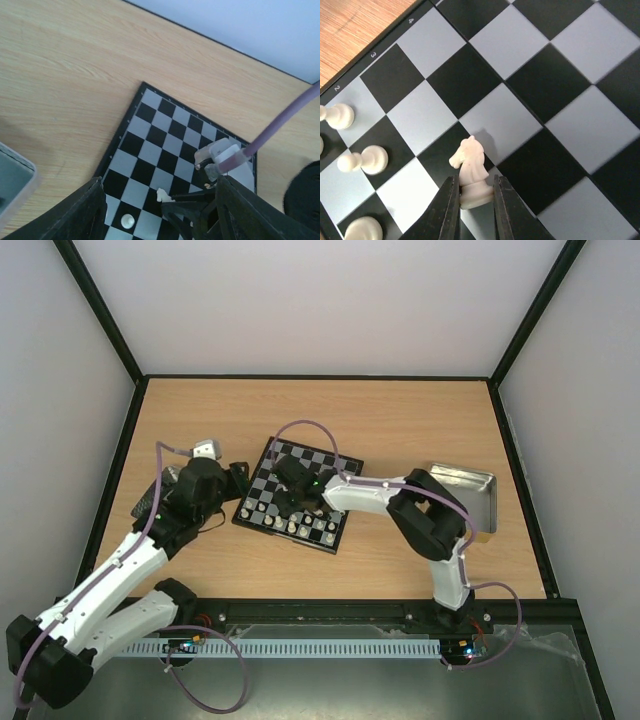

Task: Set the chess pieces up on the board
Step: Pick up the chess piece from the chessboard, then place the chess piece on the chessboard, then pick up the chess piece from the chessboard.

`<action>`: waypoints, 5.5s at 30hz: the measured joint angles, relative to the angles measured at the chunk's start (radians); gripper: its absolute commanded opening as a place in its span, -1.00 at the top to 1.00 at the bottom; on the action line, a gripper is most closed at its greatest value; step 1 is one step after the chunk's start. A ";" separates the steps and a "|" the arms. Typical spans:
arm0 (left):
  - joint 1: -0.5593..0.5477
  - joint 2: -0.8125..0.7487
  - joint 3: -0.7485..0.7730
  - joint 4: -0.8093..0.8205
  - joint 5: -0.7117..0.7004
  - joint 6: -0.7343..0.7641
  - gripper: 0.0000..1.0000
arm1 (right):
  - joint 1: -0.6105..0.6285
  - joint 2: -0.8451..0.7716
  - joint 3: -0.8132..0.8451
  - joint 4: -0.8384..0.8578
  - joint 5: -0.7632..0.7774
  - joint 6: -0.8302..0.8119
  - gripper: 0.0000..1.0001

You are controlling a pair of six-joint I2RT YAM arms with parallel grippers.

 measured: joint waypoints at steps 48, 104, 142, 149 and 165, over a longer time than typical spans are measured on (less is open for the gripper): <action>0.245 0.236 -0.064 0.362 1.072 -0.209 0.67 | -0.002 -0.560 -0.553 0.688 -0.183 -0.088 0.69; -0.053 0.313 -0.160 0.029 0.198 -0.003 0.95 | -0.078 -0.681 -0.688 0.623 0.416 0.212 -0.29; -0.125 0.348 -0.150 0.055 0.064 -0.024 0.41 | -0.098 -0.680 -0.694 0.623 0.333 0.240 -0.31; -0.125 0.211 -0.082 0.019 0.039 -0.035 0.19 | -0.098 -0.694 -0.680 0.578 0.318 0.240 -0.31; -0.125 -0.194 0.075 -0.022 -0.188 0.144 -0.39 | -0.101 -0.455 -0.262 -0.009 0.082 0.201 -0.11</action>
